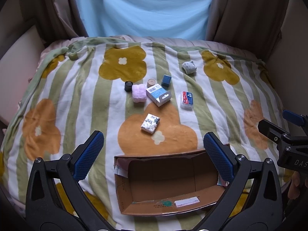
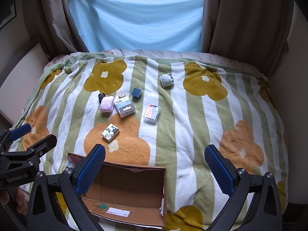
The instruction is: Organize objects
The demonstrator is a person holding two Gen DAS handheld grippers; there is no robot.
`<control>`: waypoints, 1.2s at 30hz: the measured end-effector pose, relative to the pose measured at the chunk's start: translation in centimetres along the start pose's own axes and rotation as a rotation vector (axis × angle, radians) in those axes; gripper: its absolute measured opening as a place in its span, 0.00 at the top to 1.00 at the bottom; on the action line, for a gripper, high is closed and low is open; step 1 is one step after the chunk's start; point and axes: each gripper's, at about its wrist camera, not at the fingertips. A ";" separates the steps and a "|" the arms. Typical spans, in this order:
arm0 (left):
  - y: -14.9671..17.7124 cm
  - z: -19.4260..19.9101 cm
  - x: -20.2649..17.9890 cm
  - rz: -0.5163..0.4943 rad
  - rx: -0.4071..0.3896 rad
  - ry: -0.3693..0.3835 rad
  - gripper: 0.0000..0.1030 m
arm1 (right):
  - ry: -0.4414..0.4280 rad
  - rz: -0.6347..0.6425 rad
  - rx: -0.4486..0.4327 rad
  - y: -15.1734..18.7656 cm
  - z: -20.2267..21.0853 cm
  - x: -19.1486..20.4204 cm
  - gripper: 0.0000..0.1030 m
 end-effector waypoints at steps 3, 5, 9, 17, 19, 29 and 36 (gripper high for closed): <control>0.1 0.0 -0.2 -0.008 0.007 0.007 0.00 | 0.005 -0.008 0.003 0.0 0.0 0.0 0.01; 0.1 -0.1 -0.2 -0.013 0.014 0.013 0.00 | 0.008 -0.015 0.007 0.0 -0.1 0.0 0.01; -0.2 -0.8 -0.3 -0.029 0.031 0.016 0.00 | 0.013 -0.027 0.012 0.0 -0.1 -0.1 0.01; -1.1 -3.7 -0.2 -0.046 0.087 0.031 0.02 | 0.017 -0.059 0.038 -1.5 -1.6 -1.1 0.01; -1.4 -4.7 -0.1 -0.048 0.107 0.035 0.03 | 0.017 -0.071 0.050 -2.0 -2.4 -1.3 0.01; -2.8 -10.6 0.0 -0.083 0.188 0.049 0.04 | 0.006 -0.107 0.112 -4.4 -7.7 -3.1 0.01; -3.4 -15.3 0.5 -0.106 0.242 0.040 0.05 | -0.005 -0.134 0.155 -5.5 -11.8 -3.7 0.01</control>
Point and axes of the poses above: each gripper's, at about its wrist camera, not at the fingertips, and z roughly against the way its jaws point, x to its left, y to its underside, and after that the axes turned 10 degrees about z, right-handed
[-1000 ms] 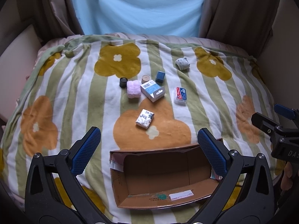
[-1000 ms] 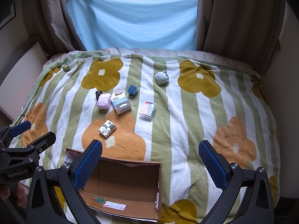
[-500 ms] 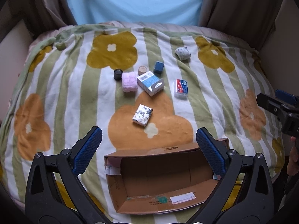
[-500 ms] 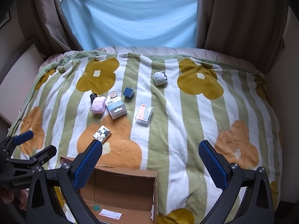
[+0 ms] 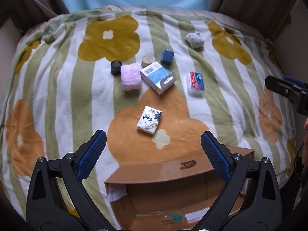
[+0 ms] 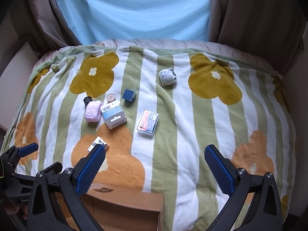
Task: Organize objects
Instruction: 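Reach the left tool to the white tissue pack while the right tool reaches the red-blue floss case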
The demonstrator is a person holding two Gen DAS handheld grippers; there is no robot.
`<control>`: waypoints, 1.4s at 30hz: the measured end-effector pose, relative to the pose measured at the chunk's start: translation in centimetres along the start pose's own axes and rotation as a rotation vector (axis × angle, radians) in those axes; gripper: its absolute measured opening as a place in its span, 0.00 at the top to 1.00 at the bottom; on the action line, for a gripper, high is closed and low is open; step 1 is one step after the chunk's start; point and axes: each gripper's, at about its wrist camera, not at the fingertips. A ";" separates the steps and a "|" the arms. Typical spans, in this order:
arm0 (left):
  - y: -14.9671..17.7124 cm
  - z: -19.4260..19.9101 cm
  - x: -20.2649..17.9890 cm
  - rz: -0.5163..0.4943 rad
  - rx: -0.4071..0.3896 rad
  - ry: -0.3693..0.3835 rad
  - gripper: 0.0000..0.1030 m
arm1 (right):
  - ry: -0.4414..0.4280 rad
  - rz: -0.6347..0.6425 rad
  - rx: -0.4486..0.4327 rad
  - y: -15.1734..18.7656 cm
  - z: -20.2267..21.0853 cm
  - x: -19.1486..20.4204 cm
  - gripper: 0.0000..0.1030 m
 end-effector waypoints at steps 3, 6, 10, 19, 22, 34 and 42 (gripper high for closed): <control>-0.4 -1.9 0.4 -0.006 0.027 0.003 0.05 | -0.010 -0.010 0.024 -0.7 -2.1 -0.3 0.01; -0.7 -3.8 0.7 -0.012 0.051 -0.003 0.05 | -0.013 -0.012 0.050 -1.2 -4.2 -0.4 0.01; -1.2 -6.3 1.2 -0.024 0.087 -0.016 0.05 | -0.022 -0.017 0.076 -2.0 -6.8 -0.7 0.01; -2.4 -11.9 1.2 -0.081 0.208 -0.046 0.05 | -0.040 -0.024 0.165 -3.6 -13.3 -0.9 0.01; -2.7 -13.3 1.1 -0.094 0.241 -0.035 0.05 | -0.063 -0.038 0.196 -4.3 -15.5 -1.0 0.01; -3.0 -18.1 0.5 -0.160 0.338 -0.053 0.11 | -0.137 -0.115 0.288 -5.6 -22.7 -2.0 0.11; -2.5 -19.8 0.6 -0.199 0.376 -0.066 0.15 | -0.164 -0.115 0.325 -7.0 -26.1 -1.8 0.20</control>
Point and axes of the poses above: each gripper's, at about its wrist camera, not at the fingertips, and z roughly against the way its jaws point, x to its left, y to its underside, and after that the axes turned 10 degrees about z, right-handed
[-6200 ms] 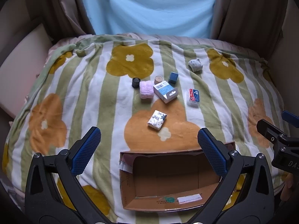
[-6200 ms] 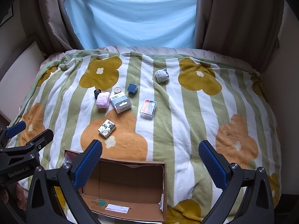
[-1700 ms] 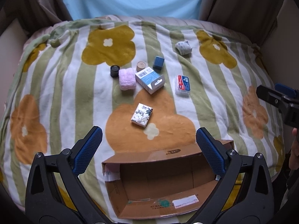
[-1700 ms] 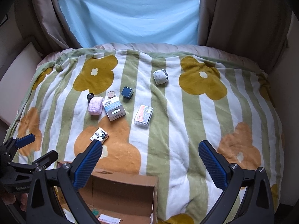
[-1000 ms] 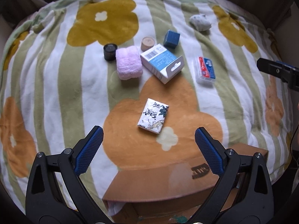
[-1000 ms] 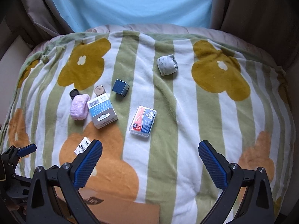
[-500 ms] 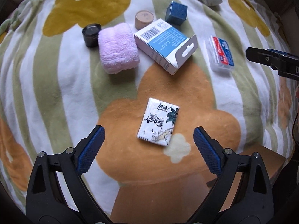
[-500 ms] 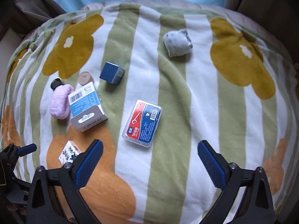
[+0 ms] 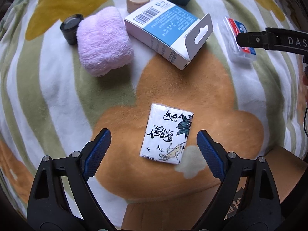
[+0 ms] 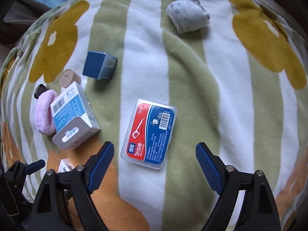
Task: Organize objects
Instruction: 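Reach the left tool to the white tissue pack while the right tool reaches the red-blue floss case, then close the left tool on the tissue pack while the right tool grips the floss case and lifts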
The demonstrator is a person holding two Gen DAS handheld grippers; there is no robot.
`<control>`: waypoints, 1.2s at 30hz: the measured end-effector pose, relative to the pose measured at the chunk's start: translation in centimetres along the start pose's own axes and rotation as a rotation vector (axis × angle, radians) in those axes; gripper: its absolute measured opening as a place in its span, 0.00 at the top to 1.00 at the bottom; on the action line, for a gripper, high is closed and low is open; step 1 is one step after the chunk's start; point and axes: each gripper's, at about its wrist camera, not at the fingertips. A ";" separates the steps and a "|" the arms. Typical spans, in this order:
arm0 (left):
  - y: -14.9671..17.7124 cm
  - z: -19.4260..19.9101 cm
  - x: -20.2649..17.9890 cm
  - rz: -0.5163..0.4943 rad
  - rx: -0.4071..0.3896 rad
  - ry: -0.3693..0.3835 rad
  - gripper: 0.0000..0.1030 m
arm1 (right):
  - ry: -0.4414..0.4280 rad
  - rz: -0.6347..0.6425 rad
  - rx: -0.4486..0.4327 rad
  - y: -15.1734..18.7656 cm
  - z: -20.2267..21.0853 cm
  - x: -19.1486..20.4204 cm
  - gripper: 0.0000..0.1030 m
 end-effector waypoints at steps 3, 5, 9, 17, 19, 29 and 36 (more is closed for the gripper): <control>0.1 -0.7 0.2 -0.003 0.021 -0.005 0.19 | -0.011 -0.013 0.010 -0.3 -0.6 -0.2 0.21; 0.2 -1.1 0.5 0.006 0.035 0.001 0.21 | -0.014 -0.020 0.013 -0.4 -0.8 -0.4 0.21; 0.6 -1.6 0.7 -0.001 0.045 0.008 0.21 | -0.016 -0.027 0.018 -1.1 -1.2 -0.8 0.21; 1.5 -2.2 1.2 -0.023 0.065 0.070 0.53 | -0.043 -0.030 0.041 -1.8 -2.2 -1.3 0.47; 1.9 -2.2 1.1 -0.045 0.061 0.063 0.54 | -0.040 -0.036 0.036 -1.7 -2.1 -1.5 0.48; 3.5 -1.5 3.3 -0.030 0.043 0.091 0.56 | -0.048 -0.069 0.033 -1.3 -1.0 -3.5 0.50; 4.7 0.0 5.0 -0.035 0.015 0.103 0.56 | -0.057 -0.151 0.025 0.3 0.7 -5.3 0.50</control>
Point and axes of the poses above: each gripper's, at about its wrist camera, not at the fingertips, and z roughly against the way its jaws point, x to its left, y to its underside, and after that the axes turned 10 degrees about z, right-handed
